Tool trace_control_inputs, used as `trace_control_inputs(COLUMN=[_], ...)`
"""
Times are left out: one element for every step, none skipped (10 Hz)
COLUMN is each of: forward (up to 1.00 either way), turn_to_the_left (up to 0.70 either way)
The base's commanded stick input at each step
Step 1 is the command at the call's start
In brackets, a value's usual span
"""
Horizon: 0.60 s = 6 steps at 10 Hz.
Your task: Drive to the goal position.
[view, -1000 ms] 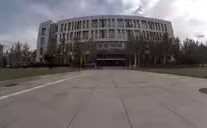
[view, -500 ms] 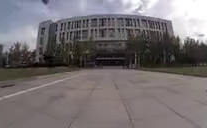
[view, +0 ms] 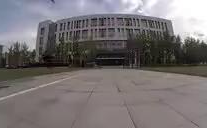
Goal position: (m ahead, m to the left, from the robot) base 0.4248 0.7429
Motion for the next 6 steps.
trace_control_inputs(forward=[0.40, 0.40, 0.40, 0.38, 0.36, 0.33], turn_to_the_left=[0.00, 0.00, 0.00, 0.00, 0.00, 0.00])
